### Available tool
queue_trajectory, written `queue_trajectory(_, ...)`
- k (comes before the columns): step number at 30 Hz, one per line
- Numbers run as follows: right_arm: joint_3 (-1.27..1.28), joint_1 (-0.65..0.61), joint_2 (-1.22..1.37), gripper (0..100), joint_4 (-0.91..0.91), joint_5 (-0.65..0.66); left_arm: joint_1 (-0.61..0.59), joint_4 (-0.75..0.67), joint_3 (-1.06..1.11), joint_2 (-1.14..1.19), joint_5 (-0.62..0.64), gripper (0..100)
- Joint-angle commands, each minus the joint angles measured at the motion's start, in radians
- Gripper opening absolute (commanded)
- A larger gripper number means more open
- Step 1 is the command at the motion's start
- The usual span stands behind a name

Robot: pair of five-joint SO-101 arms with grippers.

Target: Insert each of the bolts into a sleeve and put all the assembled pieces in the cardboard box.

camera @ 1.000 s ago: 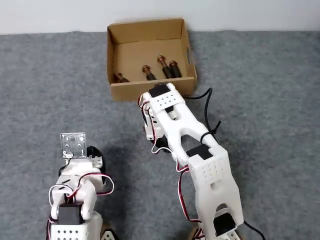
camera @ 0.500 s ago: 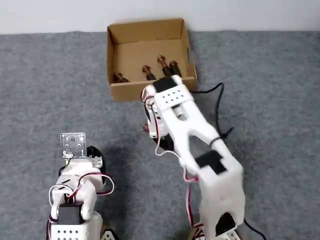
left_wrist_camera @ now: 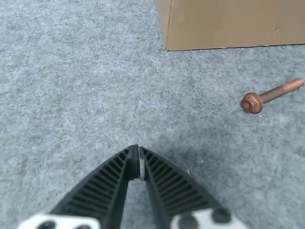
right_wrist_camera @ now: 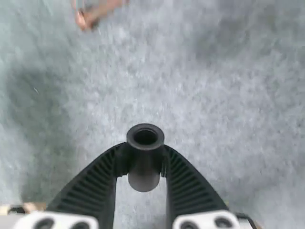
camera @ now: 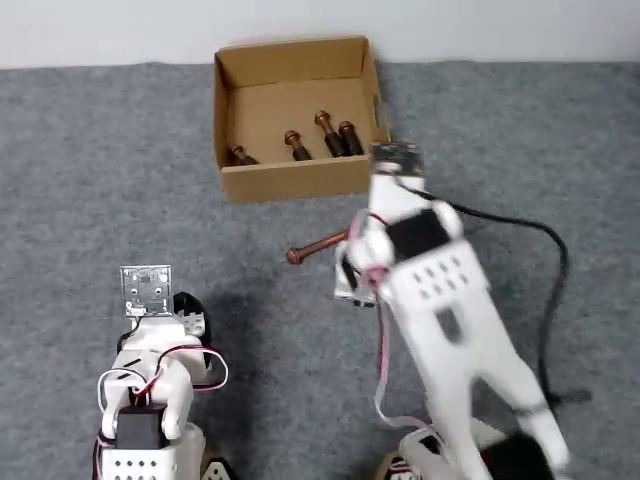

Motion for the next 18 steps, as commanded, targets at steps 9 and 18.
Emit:
queue_trajectory(9,0.393,0.166,-0.624,0.9,-0.199,-0.008,0.018,0.072,-0.004,-0.008,-0.009,1)
queue_trajectory(18,0.669,0.24,-0.906,0.9,-0.189,-0.003,0.052,-0.048,-0.105,-0.003,-0.002,1)
